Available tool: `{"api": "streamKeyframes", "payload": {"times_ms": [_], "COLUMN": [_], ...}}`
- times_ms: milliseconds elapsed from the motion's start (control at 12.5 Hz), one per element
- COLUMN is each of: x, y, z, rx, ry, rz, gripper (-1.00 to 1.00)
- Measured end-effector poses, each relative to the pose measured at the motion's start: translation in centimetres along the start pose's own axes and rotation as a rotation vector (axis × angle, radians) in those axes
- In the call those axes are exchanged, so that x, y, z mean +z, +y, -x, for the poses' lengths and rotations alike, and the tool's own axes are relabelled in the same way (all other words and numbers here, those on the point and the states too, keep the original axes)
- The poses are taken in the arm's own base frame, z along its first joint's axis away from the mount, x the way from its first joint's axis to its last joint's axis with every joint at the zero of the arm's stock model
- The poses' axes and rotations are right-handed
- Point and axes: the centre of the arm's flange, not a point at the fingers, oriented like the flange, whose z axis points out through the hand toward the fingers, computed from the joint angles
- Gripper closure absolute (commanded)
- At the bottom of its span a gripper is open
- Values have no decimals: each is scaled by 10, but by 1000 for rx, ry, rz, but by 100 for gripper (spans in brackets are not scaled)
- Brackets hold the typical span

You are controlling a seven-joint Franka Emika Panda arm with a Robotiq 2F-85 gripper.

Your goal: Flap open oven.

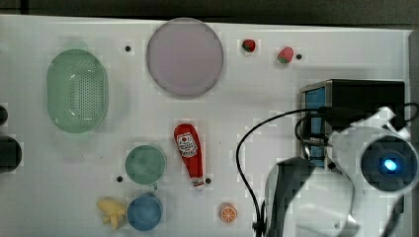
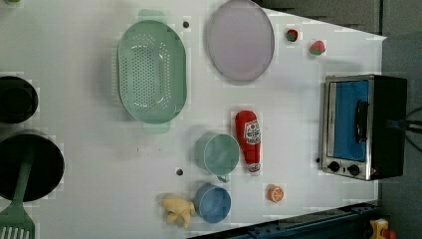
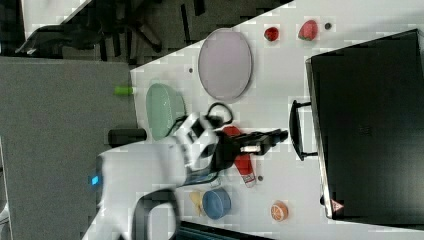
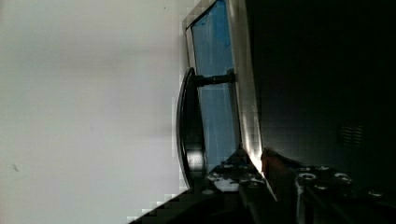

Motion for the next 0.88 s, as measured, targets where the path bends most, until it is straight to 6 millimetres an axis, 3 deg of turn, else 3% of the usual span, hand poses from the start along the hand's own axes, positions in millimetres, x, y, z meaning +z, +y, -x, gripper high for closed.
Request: {"api": "streamKeyframes", "payload": {"times_ms": [240,480,880], "x": [55,86,93], "y": [-14,-15,-12], "z": [5,7,4], "rx": [-41,-44,-30], "ry": [-93,-129,-97], "rz": [-4,4,4], "gripper": [65,65,65]}}
